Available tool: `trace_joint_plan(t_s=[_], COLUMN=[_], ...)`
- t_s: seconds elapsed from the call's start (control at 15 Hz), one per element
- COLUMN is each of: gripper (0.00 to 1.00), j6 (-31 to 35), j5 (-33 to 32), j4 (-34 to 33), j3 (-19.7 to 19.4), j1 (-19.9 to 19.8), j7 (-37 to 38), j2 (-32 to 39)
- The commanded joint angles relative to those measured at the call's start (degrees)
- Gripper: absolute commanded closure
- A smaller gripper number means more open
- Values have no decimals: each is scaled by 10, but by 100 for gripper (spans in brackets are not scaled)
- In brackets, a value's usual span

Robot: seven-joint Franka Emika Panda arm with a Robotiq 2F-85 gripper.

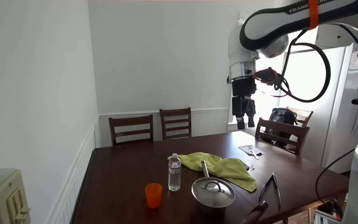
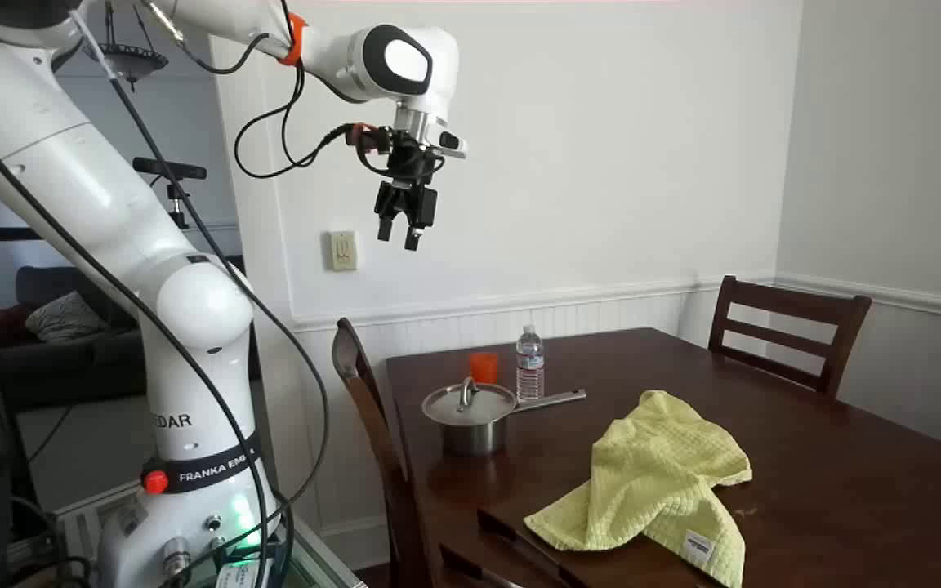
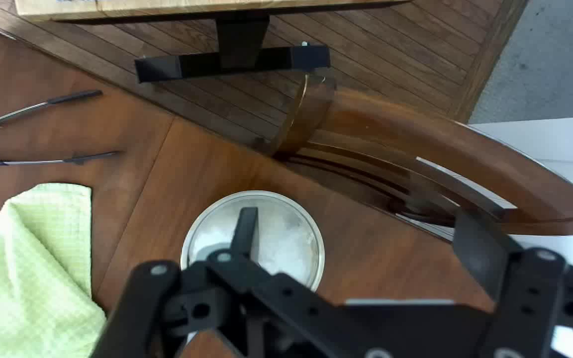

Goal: Lift the silver lid and put it on the lime green towel

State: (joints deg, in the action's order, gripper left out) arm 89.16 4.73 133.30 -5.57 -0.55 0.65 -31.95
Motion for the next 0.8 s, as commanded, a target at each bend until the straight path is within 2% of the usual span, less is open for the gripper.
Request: trace_joint_plan(t_s=[0.0,0.4,0.53,0.73], gripper=[0,0,0,0], j6=[-2,-2,35,85], j5=[4,4,-28,-72], j4=[-1,-1,-1,6], j3=[9,9,25,28], j1=[-11,-11,-24,-39], j7=[-5,-5,28,36], j2=[1,1,2,59])
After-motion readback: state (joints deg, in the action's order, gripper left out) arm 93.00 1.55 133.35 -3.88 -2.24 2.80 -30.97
